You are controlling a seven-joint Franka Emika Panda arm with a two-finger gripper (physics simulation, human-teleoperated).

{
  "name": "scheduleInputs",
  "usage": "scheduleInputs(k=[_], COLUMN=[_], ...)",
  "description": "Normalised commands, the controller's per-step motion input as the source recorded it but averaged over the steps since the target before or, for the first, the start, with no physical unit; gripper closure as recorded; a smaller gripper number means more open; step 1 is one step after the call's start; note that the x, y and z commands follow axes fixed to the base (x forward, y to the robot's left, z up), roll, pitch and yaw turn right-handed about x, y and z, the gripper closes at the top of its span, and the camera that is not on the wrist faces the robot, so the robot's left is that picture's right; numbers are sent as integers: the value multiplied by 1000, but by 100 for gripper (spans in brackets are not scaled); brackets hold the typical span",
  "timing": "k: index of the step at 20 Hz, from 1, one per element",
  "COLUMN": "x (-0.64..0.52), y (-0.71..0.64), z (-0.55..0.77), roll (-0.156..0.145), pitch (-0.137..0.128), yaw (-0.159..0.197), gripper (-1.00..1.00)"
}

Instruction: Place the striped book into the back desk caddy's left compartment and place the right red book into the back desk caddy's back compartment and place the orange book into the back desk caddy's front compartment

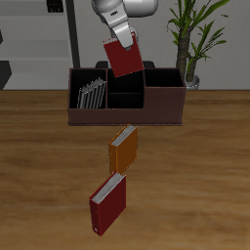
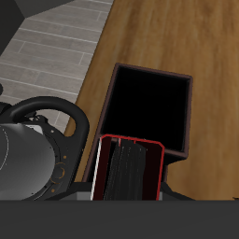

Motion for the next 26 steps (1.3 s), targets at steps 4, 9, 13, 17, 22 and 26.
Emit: scheduleInputs(k=[4, 9, 13, 17, 22, 26], x=[-32, -14, -123, -77, -18, 82], y=[25, -58, -38, 5, -58, 7], z=[-62, -78, -126, -4, -52, -184], roll=[13, -14, -3, -3, -19, -9], pitch=[7, 25, 59, 12, 25, 34], yaw=[-15, -48, -75, -67, -79, -1], gripper=[100, 100, 100, 100, 100, 100])
